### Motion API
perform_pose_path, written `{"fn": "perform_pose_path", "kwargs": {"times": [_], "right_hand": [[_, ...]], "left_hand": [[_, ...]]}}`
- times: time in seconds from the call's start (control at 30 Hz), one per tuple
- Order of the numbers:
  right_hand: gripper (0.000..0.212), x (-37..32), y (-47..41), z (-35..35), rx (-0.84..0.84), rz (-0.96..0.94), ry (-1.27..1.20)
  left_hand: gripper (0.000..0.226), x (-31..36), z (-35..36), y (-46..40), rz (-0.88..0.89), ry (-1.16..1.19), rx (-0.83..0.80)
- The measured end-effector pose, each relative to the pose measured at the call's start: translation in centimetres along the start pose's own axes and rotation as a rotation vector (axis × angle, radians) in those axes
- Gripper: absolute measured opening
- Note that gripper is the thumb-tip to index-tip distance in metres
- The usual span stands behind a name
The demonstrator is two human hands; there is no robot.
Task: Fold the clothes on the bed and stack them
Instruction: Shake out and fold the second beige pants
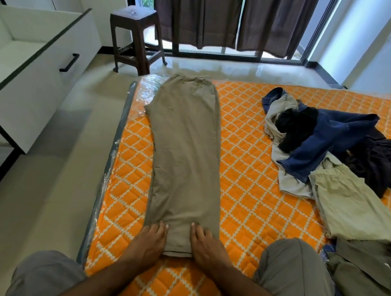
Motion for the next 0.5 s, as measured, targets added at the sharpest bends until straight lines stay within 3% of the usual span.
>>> {"fn": "perform_pose_path", "kwargs": {"times": [0.17, 0.27, 0.37, 0.5], "right_hand": [[0.037, 0.7, 3.3, -3.7, 0.084, -0.239, 0.171], [0.043, 0.6, 4.9, -4.1, -0.093, -0.403, 0.139], [0.03, 0.2, 6.2, -5.4, -0.299, -0.455, -0.083], [0.027, 0.7, 6.3, -7.4, -0.347, -0.435, -0.31]], "left_hand": [[0.047, -0.4, -4.5, 2.0, 0.266, -0.144, 0.059], [0.061, 0.0, -4.5, 3.4, 0.429, -0.197, -0.064], [0.056, -0.3, -4.6, 4.6, 0.404, -0.001, -0.32], [0.035, -1.2, -5.8, 5.1, 0.313, 0.398, -0.525]]}}
Point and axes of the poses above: each hand's wrist, its own y-axis away from the middle knuckle, its own z-axis out of the palm, x = y × z, the point moved 2 cm from there along -y, towards the middle knuckle, and after that the axes turned 9 degrees about -z, right-handed, at the moved point
